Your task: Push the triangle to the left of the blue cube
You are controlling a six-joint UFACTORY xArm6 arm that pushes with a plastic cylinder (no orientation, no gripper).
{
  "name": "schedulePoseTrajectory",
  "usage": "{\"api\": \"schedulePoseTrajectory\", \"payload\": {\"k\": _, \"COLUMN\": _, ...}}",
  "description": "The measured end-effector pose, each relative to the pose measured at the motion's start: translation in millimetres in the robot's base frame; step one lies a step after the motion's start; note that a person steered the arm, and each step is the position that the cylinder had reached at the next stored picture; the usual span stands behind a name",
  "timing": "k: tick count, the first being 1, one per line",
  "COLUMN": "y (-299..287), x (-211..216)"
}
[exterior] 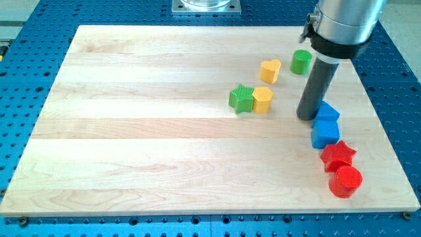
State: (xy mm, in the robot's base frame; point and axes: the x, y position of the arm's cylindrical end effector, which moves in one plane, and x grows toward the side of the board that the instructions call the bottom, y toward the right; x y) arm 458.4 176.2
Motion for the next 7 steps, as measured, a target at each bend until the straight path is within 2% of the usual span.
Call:
{"api": "schedulePoseTrajectory", "payload": {"k": 1, "y": -15, "x": 0}}
{"api": "schedulePoseTrajectory", "payload": {"k": 2, "y": -6, "x": -60}}
{"api": "schedulePoseTrajectory", "payload": {"k": 3, "y": 35, "x": -58}}
{"api": "schedulePoseTrajectory", "payload": {"k": 4, "y": 64, "x": -8}}
{"api": "schedulePoseTrajectory", "payload": {"k": 5, "y": 64, "x": 13}}
{"api": "schedulePoseTrajectory", "payload": {"k": 7, "y": 32, "x": 0}}
